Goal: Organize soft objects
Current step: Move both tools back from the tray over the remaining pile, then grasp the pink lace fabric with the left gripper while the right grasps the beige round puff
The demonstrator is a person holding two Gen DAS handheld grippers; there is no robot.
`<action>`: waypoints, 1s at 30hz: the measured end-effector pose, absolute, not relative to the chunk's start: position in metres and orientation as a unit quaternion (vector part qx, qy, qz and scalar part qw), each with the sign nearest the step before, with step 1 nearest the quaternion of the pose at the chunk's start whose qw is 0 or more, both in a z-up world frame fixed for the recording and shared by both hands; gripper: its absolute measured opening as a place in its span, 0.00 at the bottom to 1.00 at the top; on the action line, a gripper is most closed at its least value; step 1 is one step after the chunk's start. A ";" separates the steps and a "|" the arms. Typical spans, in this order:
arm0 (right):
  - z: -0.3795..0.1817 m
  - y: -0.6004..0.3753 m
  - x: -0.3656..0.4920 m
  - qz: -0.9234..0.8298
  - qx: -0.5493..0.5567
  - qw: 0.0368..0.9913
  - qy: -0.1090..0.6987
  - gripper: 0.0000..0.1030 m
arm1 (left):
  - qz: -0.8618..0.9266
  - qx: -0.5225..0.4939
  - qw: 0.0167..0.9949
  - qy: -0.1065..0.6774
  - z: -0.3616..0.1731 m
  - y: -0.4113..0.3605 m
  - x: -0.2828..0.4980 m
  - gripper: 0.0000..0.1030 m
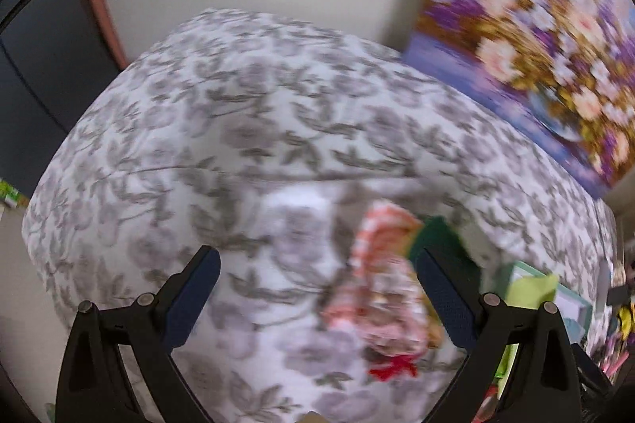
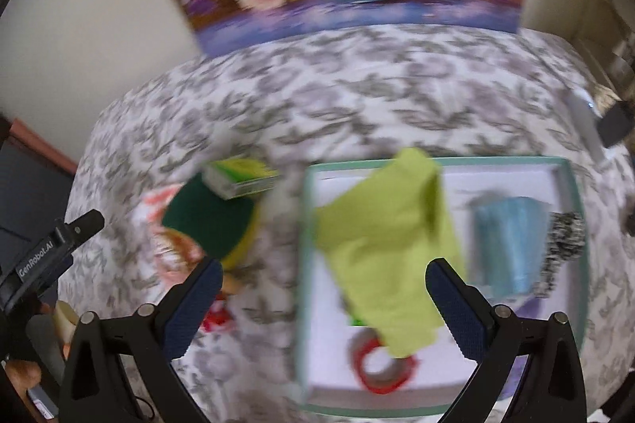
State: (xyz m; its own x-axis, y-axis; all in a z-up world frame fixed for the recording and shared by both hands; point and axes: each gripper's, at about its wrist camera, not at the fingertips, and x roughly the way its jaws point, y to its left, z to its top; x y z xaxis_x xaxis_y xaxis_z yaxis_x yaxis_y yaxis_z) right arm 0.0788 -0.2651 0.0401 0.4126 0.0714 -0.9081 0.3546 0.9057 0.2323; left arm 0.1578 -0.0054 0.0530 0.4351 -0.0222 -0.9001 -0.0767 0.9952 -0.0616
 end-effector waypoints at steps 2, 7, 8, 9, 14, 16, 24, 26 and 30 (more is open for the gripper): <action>0.038 -0.248 0.087 -0.073 0.194 0.817 0.538 1.00 | 0.028 -0.055 0.845 0.531 0.052 0.013 0.160 0.96; 0.030 -0.213 0.102 -0.050 0.176 0.816 0.548 1.00 | 0.043 -0.074 0.841 0.535 0.048 0.044 0.163 0.96; 0.027 -0.208 0.104 -0.046 0.174 0.815 0.551 1.00 | 0.045 -0.077 0.840 0.536 0.046 0.048 0.164 0.96; 0.024 -0.202 0.106 -0.043 0.170 0.813 0.554 1.00 | 0.046 -0.080 0.838 0.537 0.045 0.052 0.163 0.96; 0.011 -0.192 0.113 -0.039 0.173 0.807 0.563 1.00 | 0.037 -0.096 0.830 0.548 0.035 0.056 0.168 0.96; 0.003 -0.191 0.116 -0.042 0.177 0.801 0.570 1.00 | 0.029 -0.101 0.824 0.556 0.030 0.053 0.169 0.96; -0.015 -0.187 0.119 -0.046 0.164 0.794 0.584 0.98 | -0.020 -0.105 0.801 0.588 0.017 0.027 0.170 0.96; -0.018 -0.184 0.119 -0.043 0.163 0.793 0.585 0.92 | -0.029 -0.108 0.799 0.591 0.017 0.021 0.170 0.96; -0.024 -0.179 0.123 -0.037 0.162 0.789 0.591 0.85 | -0.038 -0.082 0.796 0.598 0.010 0.002 0.172 0.96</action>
